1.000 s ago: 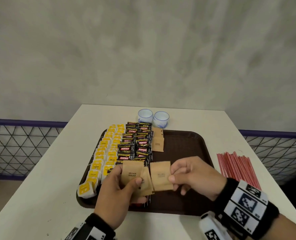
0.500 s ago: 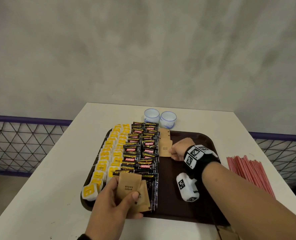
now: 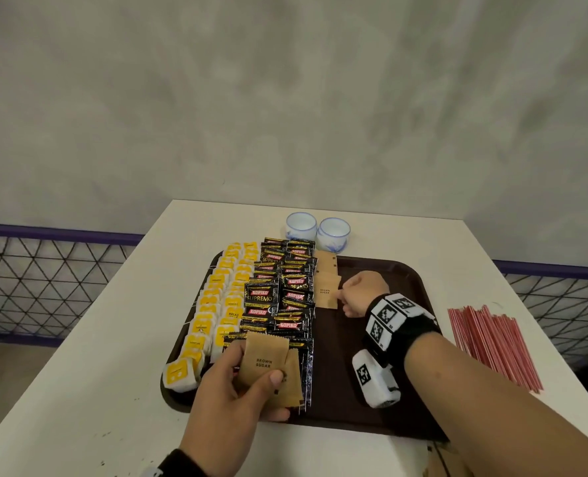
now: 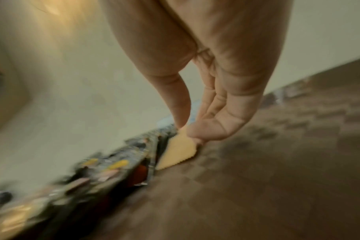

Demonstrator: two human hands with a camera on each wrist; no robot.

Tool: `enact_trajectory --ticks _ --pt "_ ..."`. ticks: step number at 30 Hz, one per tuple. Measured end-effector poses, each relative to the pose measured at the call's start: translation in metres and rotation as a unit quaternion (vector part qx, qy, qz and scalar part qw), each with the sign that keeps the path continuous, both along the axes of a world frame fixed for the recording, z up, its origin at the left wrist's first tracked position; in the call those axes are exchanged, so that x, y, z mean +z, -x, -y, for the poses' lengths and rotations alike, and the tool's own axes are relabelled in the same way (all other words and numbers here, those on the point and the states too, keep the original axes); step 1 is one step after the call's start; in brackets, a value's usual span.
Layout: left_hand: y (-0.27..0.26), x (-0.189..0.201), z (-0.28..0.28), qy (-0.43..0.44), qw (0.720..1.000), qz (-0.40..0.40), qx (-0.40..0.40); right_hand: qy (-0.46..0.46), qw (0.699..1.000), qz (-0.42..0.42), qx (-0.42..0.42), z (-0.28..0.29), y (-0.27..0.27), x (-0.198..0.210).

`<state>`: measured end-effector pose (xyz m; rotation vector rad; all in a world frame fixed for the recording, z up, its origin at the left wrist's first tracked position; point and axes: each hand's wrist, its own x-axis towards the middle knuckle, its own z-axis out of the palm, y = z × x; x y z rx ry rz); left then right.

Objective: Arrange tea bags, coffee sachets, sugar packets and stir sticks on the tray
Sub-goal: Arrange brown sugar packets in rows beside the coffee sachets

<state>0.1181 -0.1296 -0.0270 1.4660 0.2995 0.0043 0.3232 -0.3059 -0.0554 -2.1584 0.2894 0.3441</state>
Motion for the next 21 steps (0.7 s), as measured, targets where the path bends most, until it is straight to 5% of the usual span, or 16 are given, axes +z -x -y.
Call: enact_trajectory --ticks 3,6,8,12,17,21 --pt "-0.005 0.004 0.003 0.014 1.000 0.003 -0.012 -0.144 0.985 0.013 0.093 -0.006 0.048 0.030" --pt "-0.009 0.006 0.007 0.022 0.999 0.005 -0.025 -0.279 0.922 -0.086 0.253 -0.002 0.100 0.055" --pt "-0.010 0.006 0.011 0.028 0.999 0.012 -0.024 -0.301 0.905 -0.084 0.289 0.002 0.123 0.059" --pt "-0.010 0.005 0.020 0.018 0.999 0.011 -0.027 -0.231 0.944 0.006 0.235 0.009 0.135 0.055" --pt "-0.009 0.005 0.020 -0.020 1.000 0.010 -0.022 -0.189 0.957 0.032 0.218 0.023 0.134 0.054" --pt "-0.007 0.001 0.013 -0.012 1.000 0.001 0.003 -0.189 0.979 0.022 0.078 0.039 0.104 0.049"
